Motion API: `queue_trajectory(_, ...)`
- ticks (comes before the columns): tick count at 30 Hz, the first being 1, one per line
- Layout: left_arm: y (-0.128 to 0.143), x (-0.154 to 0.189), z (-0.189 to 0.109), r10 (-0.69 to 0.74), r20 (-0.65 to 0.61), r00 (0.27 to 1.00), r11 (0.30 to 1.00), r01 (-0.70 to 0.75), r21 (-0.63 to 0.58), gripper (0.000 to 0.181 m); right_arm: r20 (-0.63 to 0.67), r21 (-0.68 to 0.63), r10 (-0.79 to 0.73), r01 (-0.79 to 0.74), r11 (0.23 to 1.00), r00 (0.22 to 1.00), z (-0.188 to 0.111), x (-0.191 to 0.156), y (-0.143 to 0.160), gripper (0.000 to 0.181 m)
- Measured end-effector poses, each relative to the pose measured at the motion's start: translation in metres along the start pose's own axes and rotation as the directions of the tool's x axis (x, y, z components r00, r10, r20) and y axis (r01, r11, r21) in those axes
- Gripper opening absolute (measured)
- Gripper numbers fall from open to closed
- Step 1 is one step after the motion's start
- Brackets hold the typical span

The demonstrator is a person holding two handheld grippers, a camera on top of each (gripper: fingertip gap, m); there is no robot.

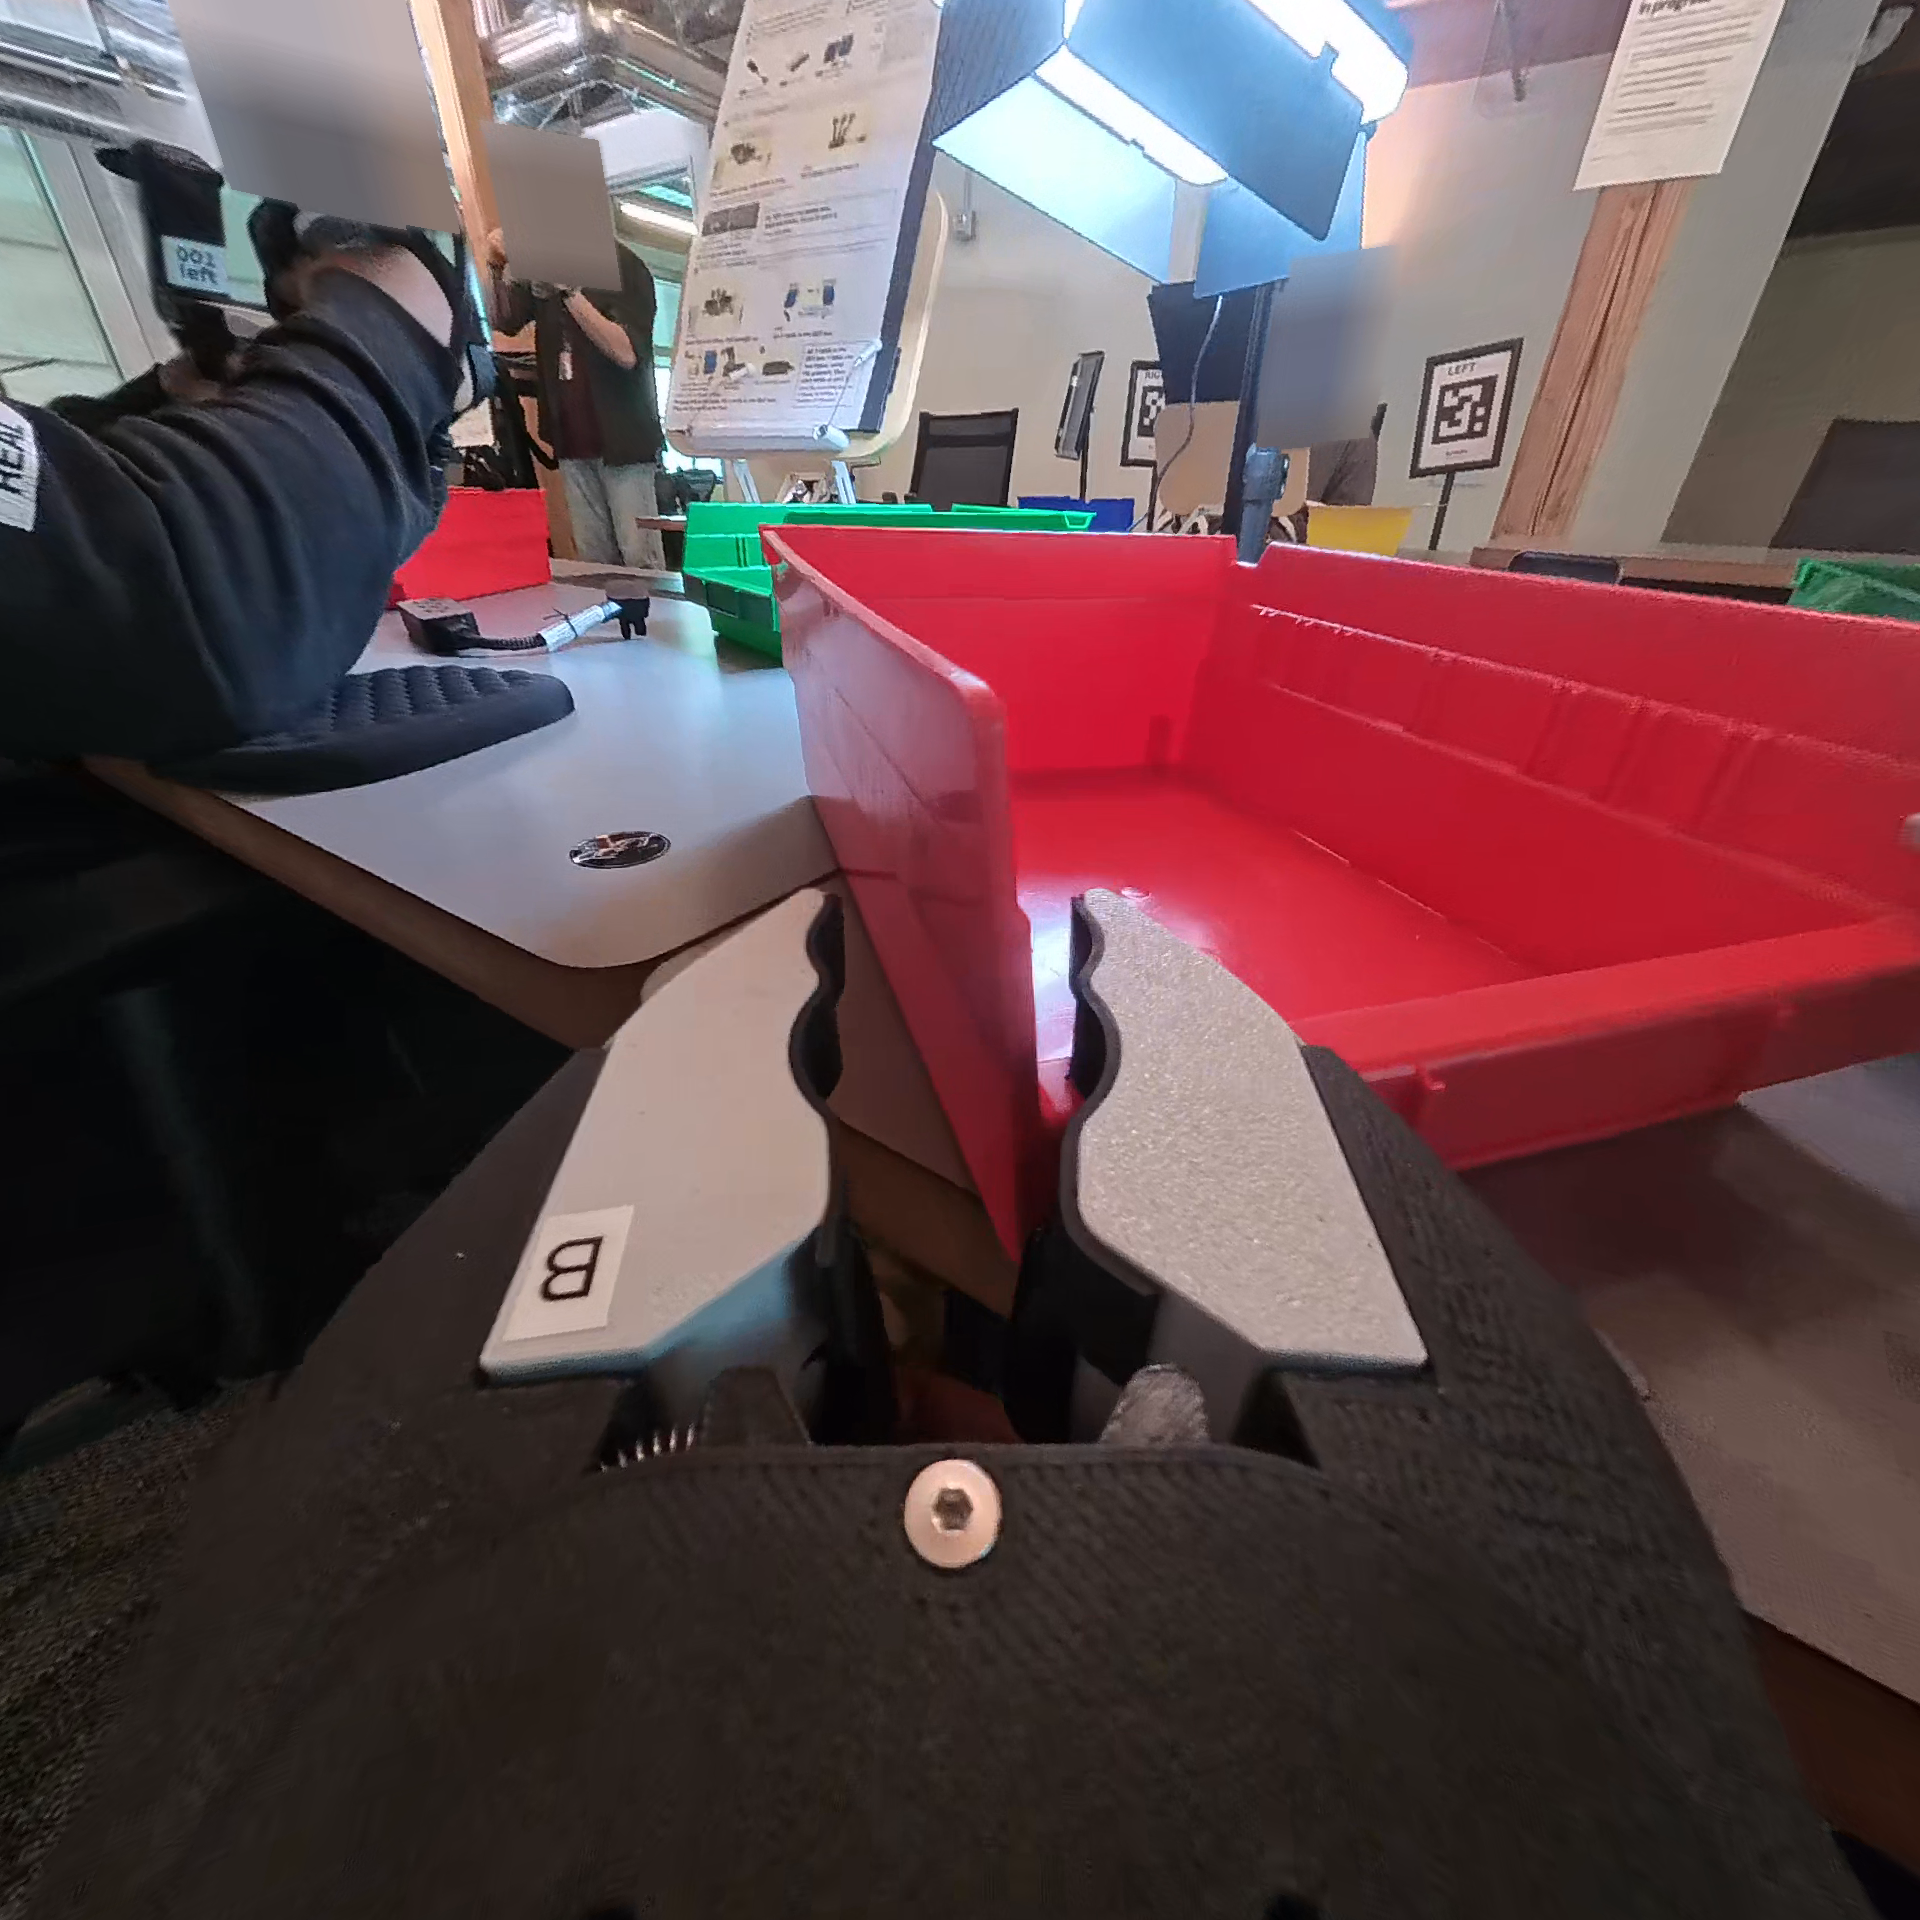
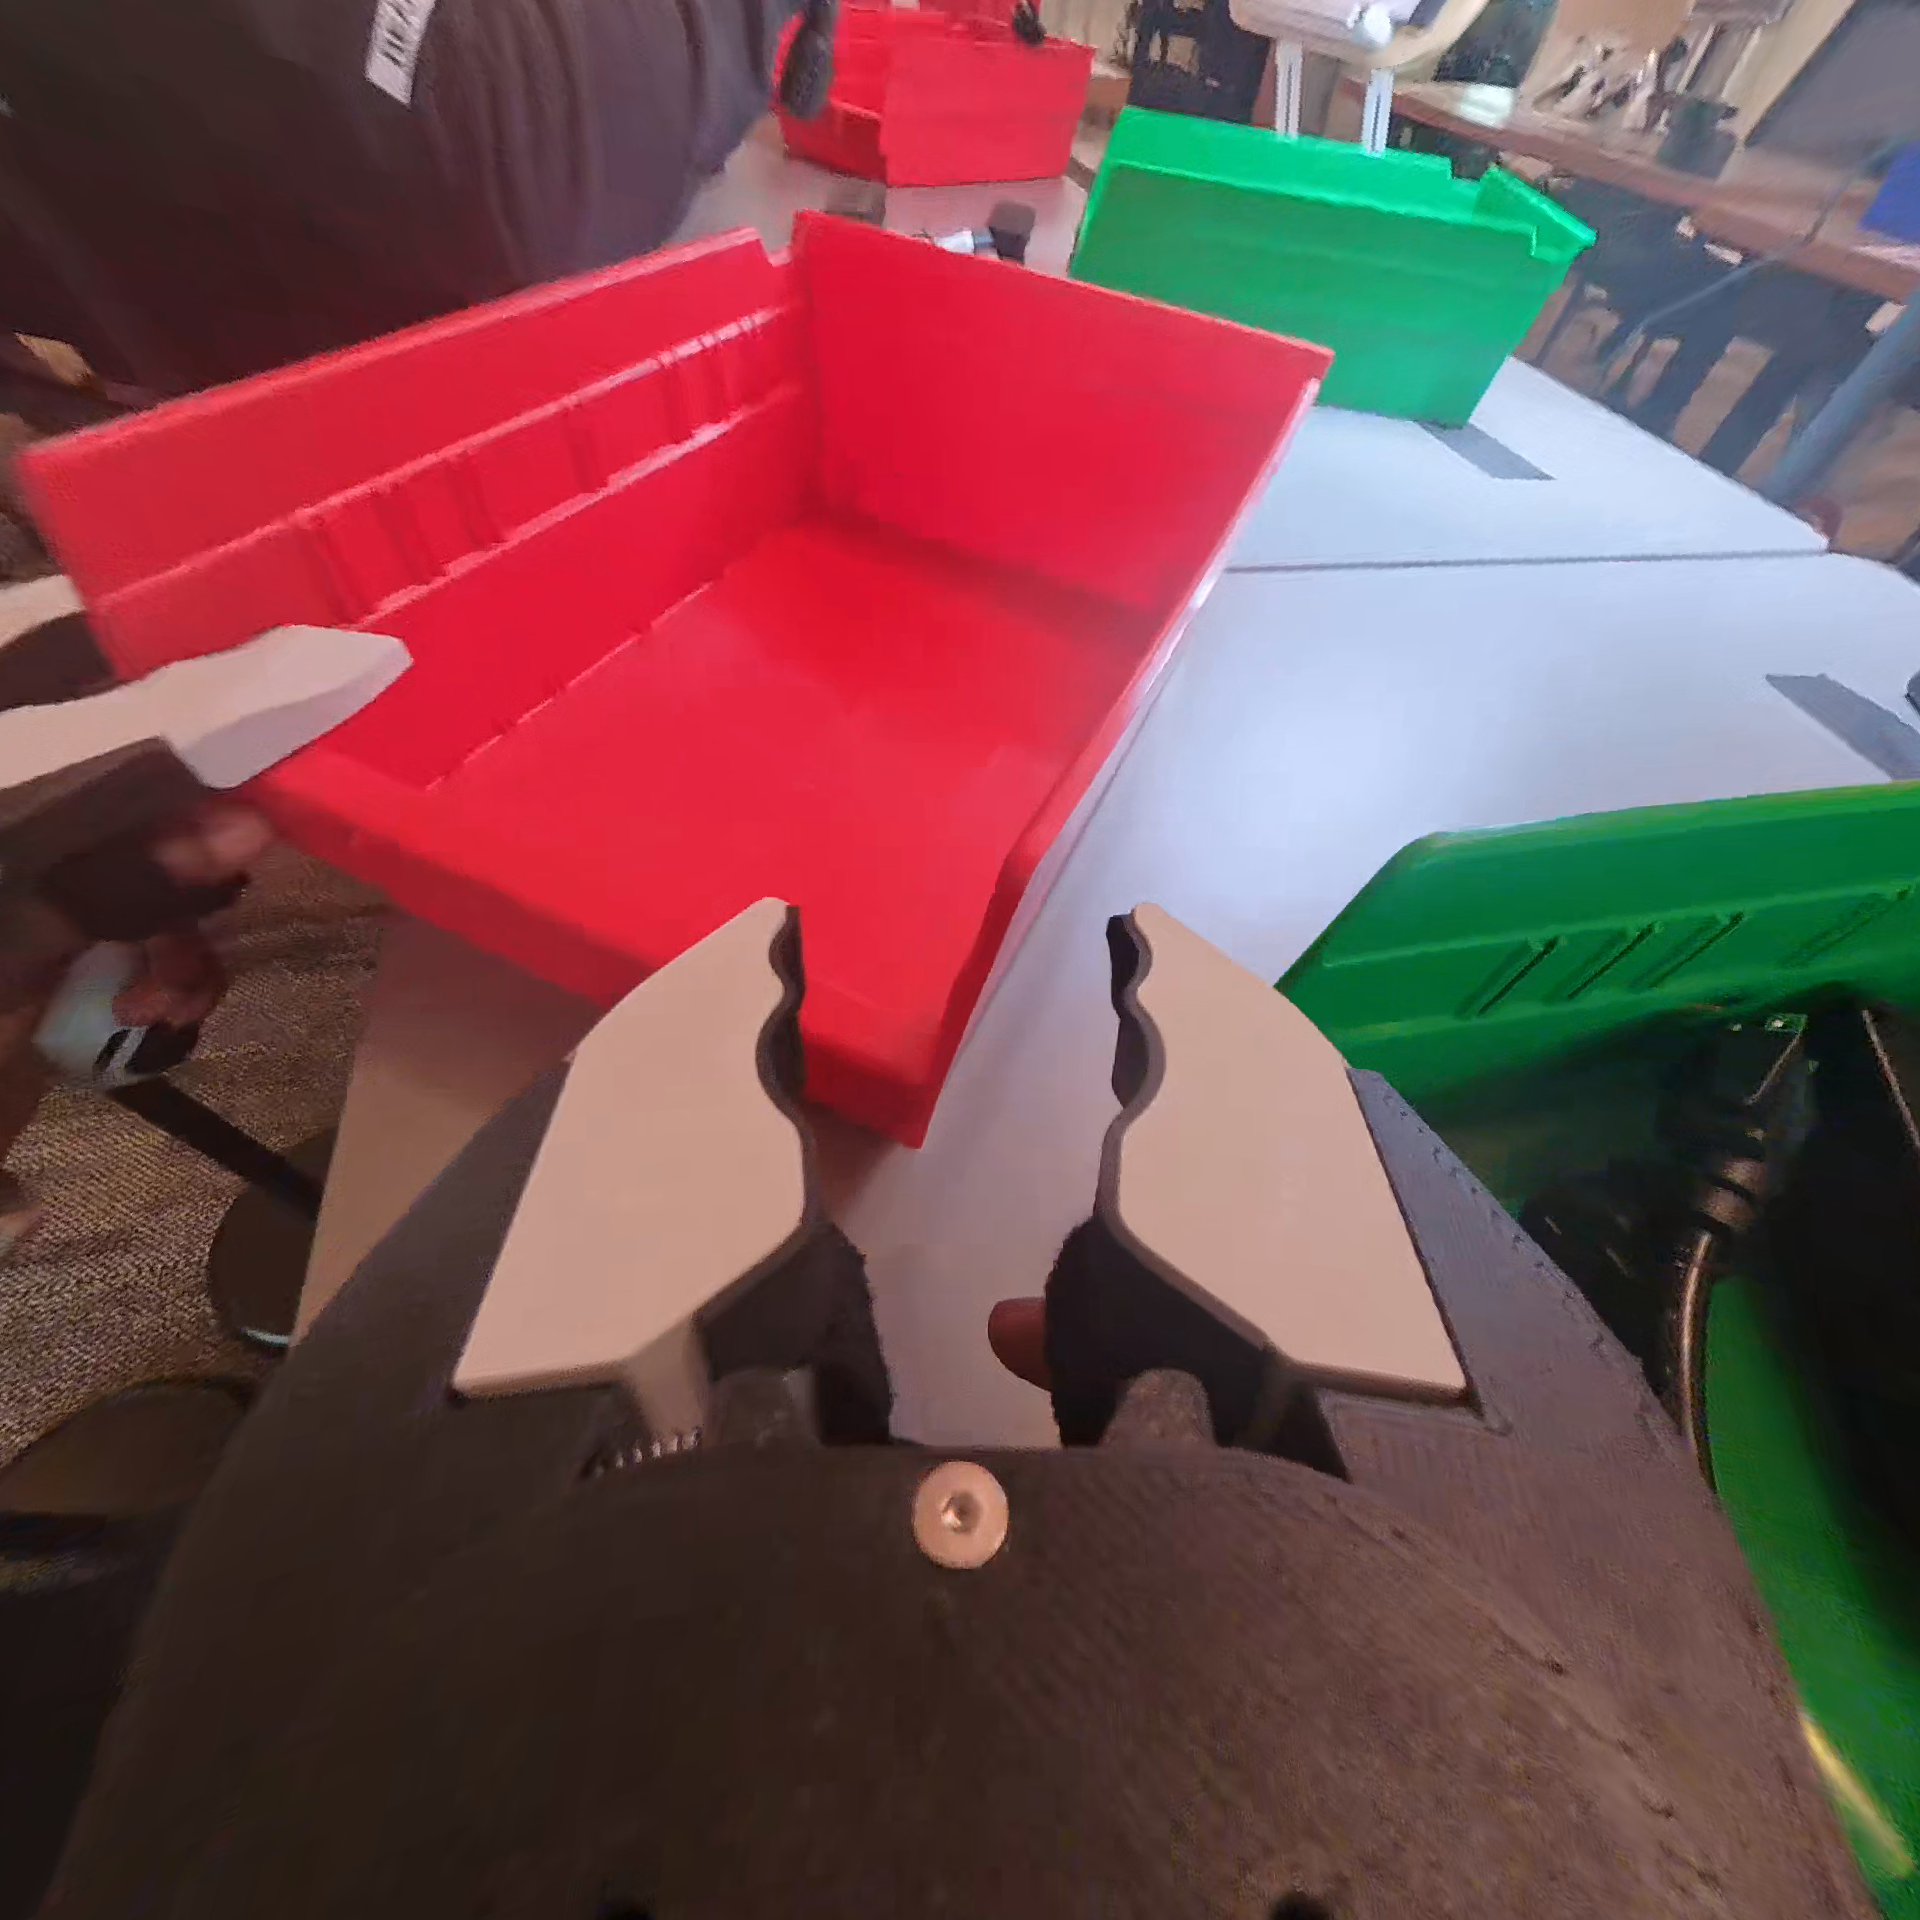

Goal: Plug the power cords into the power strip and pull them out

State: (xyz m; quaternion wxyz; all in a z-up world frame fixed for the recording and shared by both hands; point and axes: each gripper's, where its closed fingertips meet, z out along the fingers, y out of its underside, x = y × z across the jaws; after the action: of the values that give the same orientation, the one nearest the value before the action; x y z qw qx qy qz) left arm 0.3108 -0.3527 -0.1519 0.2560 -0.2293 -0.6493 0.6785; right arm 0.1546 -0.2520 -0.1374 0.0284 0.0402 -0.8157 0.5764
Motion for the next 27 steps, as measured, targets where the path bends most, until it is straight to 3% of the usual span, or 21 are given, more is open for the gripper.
queue_trajectory(4, -0.002, 0.005, 0.000, -0.020, -0.027, 0.999, 1.000, 0.020, 0.006, 0.022, 0.015, -0.108, 0.023, -0.021, 0.994, 1.000, 0.013, 0.000, 0.013, 0.056)
queue_trajectory(7, -0.003, 0.007, -0.001, -0.026, -0.038, 0.999, 1.000, 0.027, 0.006, 0.020, 0.027, -0.141, 0.017, -0.013, 0.990, 0.999, 0.019, -0.002, 0.016, 0.037)
queue_trajectory(10, -0.005, 0.002, -0.003, -0.024, 0.006, 1.000, 0.999, 0.024, 0.036, 0.016, -0.017, -0.130, -0.016, 0.013, 0.991, 1.000, 0.021, 0.004, 0.013, 0.012)
queue_trajectory(15, -0.024, 0.000, -0.014, -0.030, 0.052, 0.998, 0.990, 0.022, 0.143, 0.013, -0.092, -0.056, -0.199, 0.194, 0.979, 0.976, 0.015, 0.003, 0.000, 0.009)
queue_trajectory(22, -0.093, 0.021, -0.044, -0.018, 0.009, 1.000, 0.914, 0.013, 0.406, 0.010, -0.130, 0.133, -0.192, 0.209, 0.969, 0.973, -0.028, 0.009, -0.046, 0.008)
queue_trajectory(27, -0.124, 0.056, -0.055, -0.012, -0.055, 0.998, 0.886, 0.036, 0.463, 0.009, -0.239, 0.225, -0.261, 0.315, 0.922, 0.935, -0.084, 0.027, -0.080, 0.008)
